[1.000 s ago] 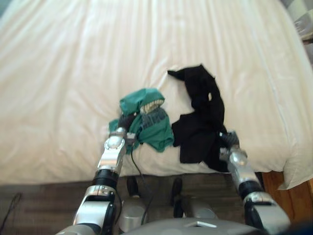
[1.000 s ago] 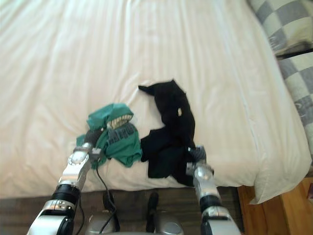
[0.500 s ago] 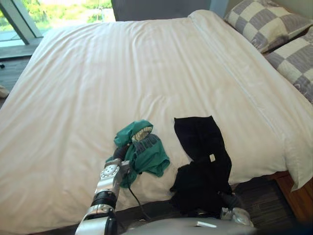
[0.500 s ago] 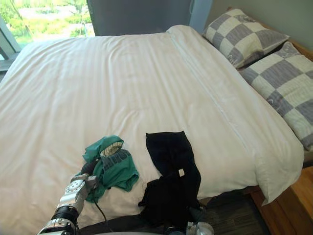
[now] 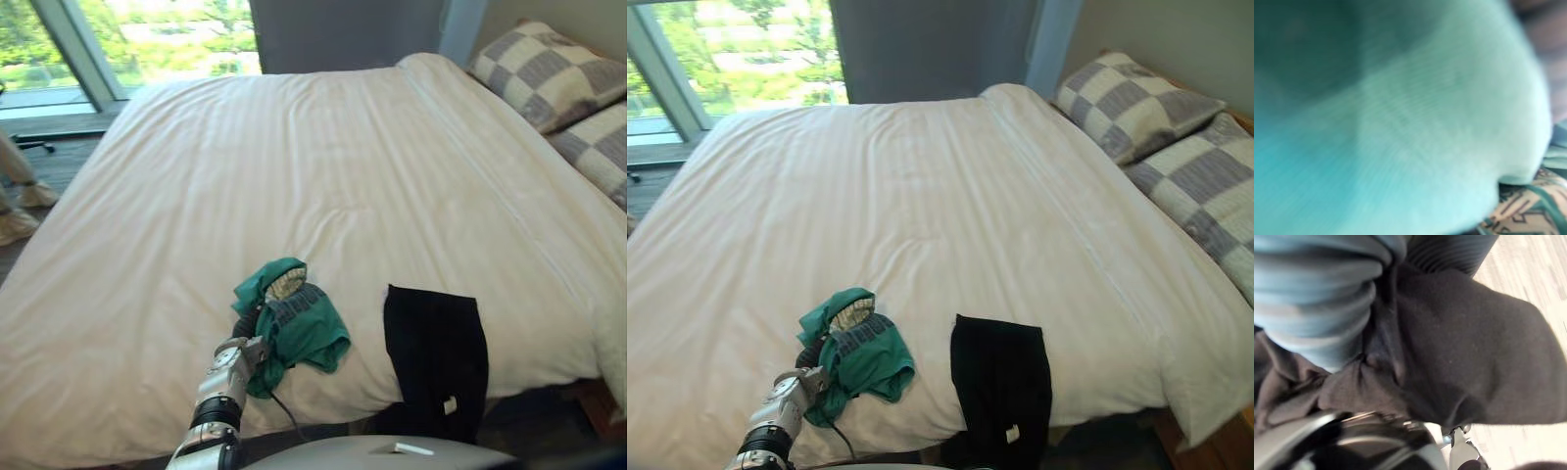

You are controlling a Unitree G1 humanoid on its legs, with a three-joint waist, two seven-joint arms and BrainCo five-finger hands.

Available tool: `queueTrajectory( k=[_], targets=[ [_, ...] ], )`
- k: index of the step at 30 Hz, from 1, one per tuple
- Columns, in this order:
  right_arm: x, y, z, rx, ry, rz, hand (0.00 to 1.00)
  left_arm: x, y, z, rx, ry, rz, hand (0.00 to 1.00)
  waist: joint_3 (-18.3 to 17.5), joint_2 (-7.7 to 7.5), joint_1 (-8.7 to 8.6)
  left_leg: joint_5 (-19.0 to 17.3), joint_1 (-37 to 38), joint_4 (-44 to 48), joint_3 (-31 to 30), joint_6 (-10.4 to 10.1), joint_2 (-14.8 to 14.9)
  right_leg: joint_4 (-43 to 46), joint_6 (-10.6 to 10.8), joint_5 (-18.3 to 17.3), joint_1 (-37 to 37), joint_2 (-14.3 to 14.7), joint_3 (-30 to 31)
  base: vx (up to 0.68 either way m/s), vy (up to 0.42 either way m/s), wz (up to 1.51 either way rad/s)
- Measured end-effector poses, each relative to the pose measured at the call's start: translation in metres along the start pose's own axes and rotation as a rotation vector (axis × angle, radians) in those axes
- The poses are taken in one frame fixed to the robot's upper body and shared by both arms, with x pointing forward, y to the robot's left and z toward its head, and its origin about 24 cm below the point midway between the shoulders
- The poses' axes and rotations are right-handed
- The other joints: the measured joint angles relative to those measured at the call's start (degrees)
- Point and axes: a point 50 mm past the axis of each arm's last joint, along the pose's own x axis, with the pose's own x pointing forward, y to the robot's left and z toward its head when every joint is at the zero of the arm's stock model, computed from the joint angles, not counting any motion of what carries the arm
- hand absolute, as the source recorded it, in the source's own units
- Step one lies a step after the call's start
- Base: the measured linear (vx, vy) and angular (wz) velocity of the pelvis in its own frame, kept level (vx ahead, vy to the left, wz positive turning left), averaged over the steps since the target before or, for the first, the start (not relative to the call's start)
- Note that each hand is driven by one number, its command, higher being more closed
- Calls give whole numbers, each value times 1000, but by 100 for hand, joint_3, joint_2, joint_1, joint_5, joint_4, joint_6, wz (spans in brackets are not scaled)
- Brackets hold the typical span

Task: Tidy the bed and pick cloth on bed and put in laundry

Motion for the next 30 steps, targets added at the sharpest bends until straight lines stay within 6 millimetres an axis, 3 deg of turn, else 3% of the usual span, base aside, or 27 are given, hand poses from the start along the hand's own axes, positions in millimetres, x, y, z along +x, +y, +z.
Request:
queueTrajectory(
  k=[4, 6, 9, 11, 12, 13, 14, 15, 16, 17, 18, 19, 20, 21, 22, 24, 25, 26, 28, 30],
  targets=[
    [1, 2, 4, -238, 19, -19, 100, -1, -6, -2, -58, 93, -47, 100, -84, -63, 304, 246, -119, 28, -218, -110, -4, -46, -9, -5, 95, 1, 49, 48, -75, 42],
    [2, 7, 13, -353, 10, -20, 100, -3, -5, 2, -67, 113, -52, 100, -77, -151, 337, 496, -339, 38, -256, -176, -29, -431, -14, 3, 188, 4, 7, -23, -117, 42],
    [2, 8, 19, -495, 18, -36, 100, -3, -8, 3, -33, 155, -73, 100, -50, -147, 466, 869, -768, 71, -405, -84, -26, -1080, -18, 38, 370, -3, -414, -83, -152, 72],
    [2, 7, 23, -545, 10, -49, 100, -3, -10, -2, -52, 177, -59, 100, 99, -124, 487, 896, -919, 299, -361, -60, 5, -1272, -17, 36, 672, 8, -856, -127, -128, 109],
    [2, 3, 28, -565, 2, -63, 100, -3, -12, -12, -83, 205, -19, 100, 210, -86, 489, 770, -1043, 492, 31, 197, 57, -1319, -34, 27, 802, 5, -1255, -166, -80, 101],
    [1, -1, 35, -598, -13, -81, 100, -2, -11, -25, -142, 240, 36, 100, 296, 12, 498, 321, -1214, 1009, 715, 655, 128, -1365, -180, -96, 817, -30, -1736, -176, -73, 91],
    [0, -4, 40, -610, -24, -91, 100, -3, -10, -32, -154, 260, 60, 100, 344, 76, 503, 143, -1322, 1236, 921, 724, 164, -1360, -164, -184, 837, -40, -1932, -156, -61, 74],
    [0, -7, 48, -620, -39, -103, 100, -3, -8, -40, -153, 285, 100, 100, 446, 219, 505, 197, -1480, 1363, 879, 636, 175, -1264, -96, -305, 897, 22, -2196, -178, -54, 132],
    [0, -13, 48, -620, -24, -102, 100, -5, -3, -54, -100, 331, 184, 100, 435, 259, 400, 803, -1533, 680, 386, 642, -149, -1361, -162, -409, 876, -32, -2654, -172, -32, 171],
    [0, -14, 46, -606, -16, -98, 100, -7, -1, -59, -71, 345, 216, 100, 418, 239, 306, 511, -1511, 534, 473, 790, -224, -1510, -161, -358, 938, -81, -3018, -101, 9, 219],
    [2, -8, 46, -587, -11, -79, 100, -8, 7, -59, -30, 345, 268, 100, 485, 114, 233, 210, -1662, 774, 787, 952, -201, -1578, -156, -261, 1013, -181, -3550, -7, 5, 236],
    [4, 0, 46, -526, -18, -47, 100, -13, 24, -60, 50, 347, 354, 100, 631, -167, 219, -75, -1830, 1754, 1312, 1137, -188, -1480, -82, -208, 1141, -523, -4261, 11, -26, 256],
    [4, 1, 42, -492, -15, -37, 100, -15, 29, -60, 85, 337, 384, 100, 655, -260, 183, -191, -1845, 2203, 1520, 1151, -167, -1368, -81, -190, 1228, -653, -4715, 8, -57, 233],
    [4, -1, 37, -470, -8, -35, 100, -15, 30, -59, 111, 329, 390, 100, 618, -240, 153, -279, -1863, 2431, 1614, 1148, -103, -1298, -96, -180, 1266, -672, -4948, 73, -3, 253],
    [3, -12, 26, -401, 16, -51, 100, -16, 29, -63, 159, 315, 390, 100, 485, 17, 119, -227, -1817, 2424, 1659, 1200, 82, -953, -140, -198, 1260, -599, -5349, 103, 56, 270],
    [1, -23, 12, -309, 54, -68, 100, -11, 18, -63, 210, 294, 353, 100, 450, 267, -68, -109, -1740, 1738, 1339, 1282, -89, 50, -240, -327, 1055, -823, -5415, 66, 83, 264],
    [3, -19, 4, -234, 81, -49, 100, -8, 17, -55, 219, 260, 350, 100, 542, 502, -100, 88, -1750, 1241, 785, 1086, 0, -710, -124, -490, 759, -272, -5081, -10, 12, 208],
    [4, -9, 1, -198, 82, -24, 100, -9, 22, -54, 227, 266, 362, 100, 575, 460, -95, 261, -1738, 1086, 646, 1061, -35, -1736, -158, -172, 756, -14, -5071, -49, -44, 171],
    [5, -6, -7, -126, 100, -22, 100, -13, 28, -62, 234, 297, 365, 100, 582, 434, -129, 261, -1461, 878, 550, 999, -148, -2410, -261, 810, 1040, 98, -5131, -37, -71, 111],
    [3, -9, -17, -98, 133, -24, 100, -17, 25, -77, 197, 322, 336, 100, 585, 541, -27, 353, -1149, 588, 497, 849, -202, -2311, -240, 837, 1260, 67, -5294, -55, 26, 50]
  ],
)
